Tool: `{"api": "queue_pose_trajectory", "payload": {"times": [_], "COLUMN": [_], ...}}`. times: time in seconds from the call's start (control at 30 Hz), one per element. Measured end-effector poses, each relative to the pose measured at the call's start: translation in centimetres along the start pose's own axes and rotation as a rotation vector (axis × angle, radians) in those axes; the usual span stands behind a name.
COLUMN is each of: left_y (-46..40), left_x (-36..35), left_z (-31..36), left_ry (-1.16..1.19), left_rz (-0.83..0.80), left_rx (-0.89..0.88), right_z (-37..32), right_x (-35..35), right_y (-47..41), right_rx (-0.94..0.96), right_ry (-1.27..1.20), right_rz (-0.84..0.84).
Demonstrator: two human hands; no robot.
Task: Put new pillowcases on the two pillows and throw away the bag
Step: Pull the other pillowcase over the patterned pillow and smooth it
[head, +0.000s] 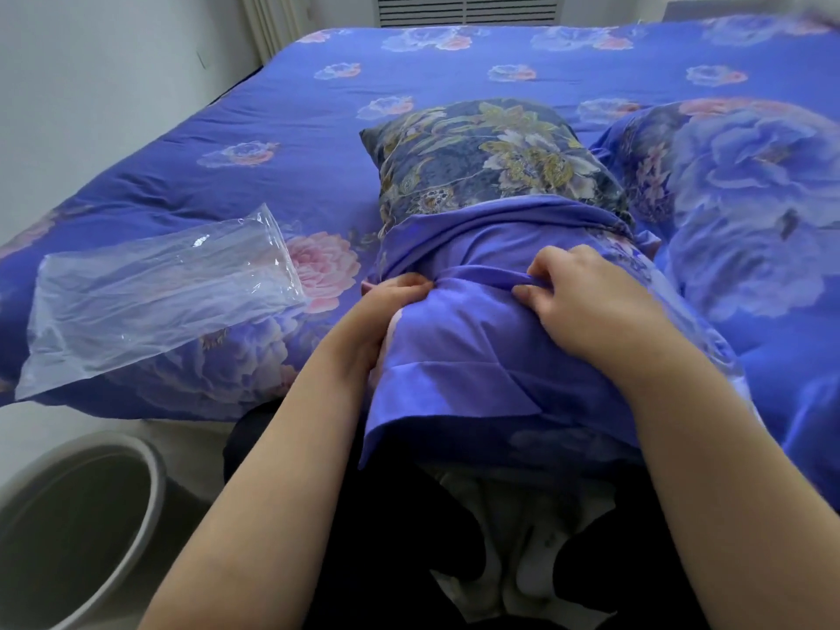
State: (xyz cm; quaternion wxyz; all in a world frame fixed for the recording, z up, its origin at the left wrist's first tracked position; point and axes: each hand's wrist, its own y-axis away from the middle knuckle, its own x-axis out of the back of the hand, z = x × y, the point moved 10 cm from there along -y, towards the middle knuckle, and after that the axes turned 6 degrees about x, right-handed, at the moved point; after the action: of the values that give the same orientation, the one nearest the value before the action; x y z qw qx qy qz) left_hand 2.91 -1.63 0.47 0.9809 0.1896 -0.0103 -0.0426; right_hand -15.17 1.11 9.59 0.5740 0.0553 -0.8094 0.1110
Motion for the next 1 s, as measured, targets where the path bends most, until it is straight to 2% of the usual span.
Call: {"api": "queue_pose_trajectory", "payload": {"times": [0.13, 0.2, 0.27, 0.3, 0.4, 0.43, 0.5, 0.57, 0.63, 0.67, 0.7, 0.73, 0.77, 0.83, 0.87, 0.9, 0.93, 1.0], "left_y": [0.2, 0.7, 1.5, 1.9, 2.1, 1.7, -0.1, -2.2, -3.5, -4.0, -4.5, -4.4, -4.7, -4.3, -3.6, -3.0, -2.0, 0.3], "left_x": [-1.1, -1.5, -2.1, -2.3, -1.2, -0.8, -0.9, -1.5, -1.9, -1.8, -1.5, -1.5, -1.5, -1.9, -2.0, -1.8, -1.8, -2.1], "left_z": [0.9, 1.2, 2.3, 3.2, 6.5, 7.0, 6.7, 5.4, 4.3, 4.1, 4.2, 4.4, 4.1, 3.3, 3.0, 2.4, 1.9, 0.9], "left_ry": [-0.149, -0.21, -0.398, -0.455, -0.46, -0.462, -0.451, -0.472, -0.509, -0.501, -0.496, -0.518, -0.535, -0.414, -0.298, -0.212, -0.158, -0.099], "left_rz": [-0.054, -0.085, -0.111, -0.088, 0.153, 0.2, 0.177, 0.072, -0.01, -0.015, -0.002, 0.015, 0.03, 0.071, 0.132, 0.233, 0.339, 0.502], "left_rx": [-0.021, -0.053, -0.162, -0.24, -0.43, -0.439, -0.351, -0.192, -0.091, -0.084, -0.115, -0.152, -0.171, -0.17, -0.174, -0.19, -0.235, -0.347], "right_z": [1.9, 3.7, 5.1, 5.3, 4.7, 4.3, 4.0, 3.2, 1.2, -0.1, -1.1, -1.9, -2.7, -3.1, -2.5, -1.5, -0.4, 1.4], "right_x": [0.7, 0.1, -0.9, -1.3, -0.7, -0.3, 0.2, 1.0, 3.4, 4.8, 5.6, 5.4, 4.1, -1.7, -4.5, -6.5, -7.6, -8.7], "right_y": [-0.4, -2.2, -3.9, -4.5, -5.5, -5.3, -4.6, -3.3, -0.8, 1.0, 2.8, 3.8, 4.0, 3.9, 4.5, 4.9, 5.3, 5.8], "right_rx": [-0.118, -0.175, -0.21, -0.217, -0.198, -0.194, -0.184, -0.126, 0.036, 0.141, 0.216, 0.255, 0.243, 0.056, -0.08, -0.211, -0.301, -0.383], "right_ry": [-0.112, -0.173, -0.204, -0.198, -0.125, -0.096, -0.051, -0.012, -0.043, -0.115, -0.183, -0.254, -0.334, -0.587, -0.747, -0.869, -0.927, -0.923], "right_rz": [0.151, 0.108, 0.038, 0.005, 0.018, 0.046, 0.111, 0.223, 0.508, 0.671, 0.76, 0.733, 0.578, 0.038, -0.168, -0.274, -0.303, -0.257]}}
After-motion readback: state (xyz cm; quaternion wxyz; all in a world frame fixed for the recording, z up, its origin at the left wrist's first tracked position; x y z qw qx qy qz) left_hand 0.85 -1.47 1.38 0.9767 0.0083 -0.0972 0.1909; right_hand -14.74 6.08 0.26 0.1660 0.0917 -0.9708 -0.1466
